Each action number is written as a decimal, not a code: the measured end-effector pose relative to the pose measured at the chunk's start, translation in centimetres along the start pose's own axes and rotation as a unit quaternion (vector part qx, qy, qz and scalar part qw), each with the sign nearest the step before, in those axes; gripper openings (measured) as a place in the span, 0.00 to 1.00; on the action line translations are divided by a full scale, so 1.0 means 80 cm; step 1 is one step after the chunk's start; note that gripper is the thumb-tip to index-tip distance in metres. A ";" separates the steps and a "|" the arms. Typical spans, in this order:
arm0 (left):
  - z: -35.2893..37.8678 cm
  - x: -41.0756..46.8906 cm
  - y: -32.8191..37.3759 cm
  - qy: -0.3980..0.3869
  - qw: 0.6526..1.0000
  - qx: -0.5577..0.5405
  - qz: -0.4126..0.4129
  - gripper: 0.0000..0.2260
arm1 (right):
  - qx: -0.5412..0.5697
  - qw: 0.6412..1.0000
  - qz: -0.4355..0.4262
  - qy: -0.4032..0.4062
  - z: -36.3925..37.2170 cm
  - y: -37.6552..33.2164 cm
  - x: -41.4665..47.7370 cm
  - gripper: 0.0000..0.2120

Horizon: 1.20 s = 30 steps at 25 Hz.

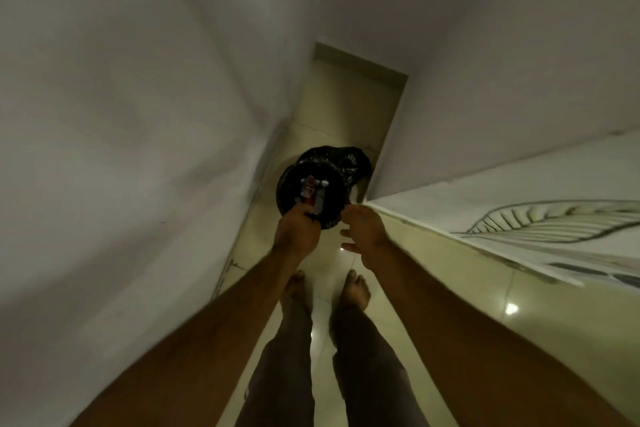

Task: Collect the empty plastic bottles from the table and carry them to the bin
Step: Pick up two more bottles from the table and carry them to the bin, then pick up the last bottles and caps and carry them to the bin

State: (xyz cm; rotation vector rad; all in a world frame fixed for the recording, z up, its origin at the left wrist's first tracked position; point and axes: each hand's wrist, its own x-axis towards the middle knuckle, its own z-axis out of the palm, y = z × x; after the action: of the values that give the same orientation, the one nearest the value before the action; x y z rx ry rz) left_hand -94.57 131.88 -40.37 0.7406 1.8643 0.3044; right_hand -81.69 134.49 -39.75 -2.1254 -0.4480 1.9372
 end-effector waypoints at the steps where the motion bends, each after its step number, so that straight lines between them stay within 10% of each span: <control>1: -0.016 -0.032 0.018 -0.003 1.000 0.011 0.012 0.13 | 0.015 1.000 -0.017 0.009 -0.008 -0.008 -0.045 0.14; 11: -0.052 -0.337 0.160 -0.170 0.960 0.033 0.222 0.12 | 0.251 0.935 -0.184 0.172 -0.138 0.045 -0.428 0.09; 17: 0.016 -0.561 0.187 -0.292 0.869 0.032 0.399 0.07 | 0.392 0.813 -0.269 0.338 -0.221 0.188 -0.639 0.04; 26: 0.087 -0.927 0.004 -0.516 0.691 0.067 0.503 0.09 | 0.494 0.608 -0.303 0.543 -0.191 0.539 -0.924 0.06; 30: 0.079 -1.057 -0.113 -0.586 0.640 0.068 0.493 0.09 | 0.501 0.569 -0.286 0.586 -0.133 0.690 -1.009 0.07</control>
State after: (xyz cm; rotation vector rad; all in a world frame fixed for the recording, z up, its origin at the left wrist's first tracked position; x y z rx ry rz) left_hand -70.85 71.78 15.29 1.5373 0.1019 0.2375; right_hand -73.69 53.51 15.48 -1.5517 0.2317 -0.0104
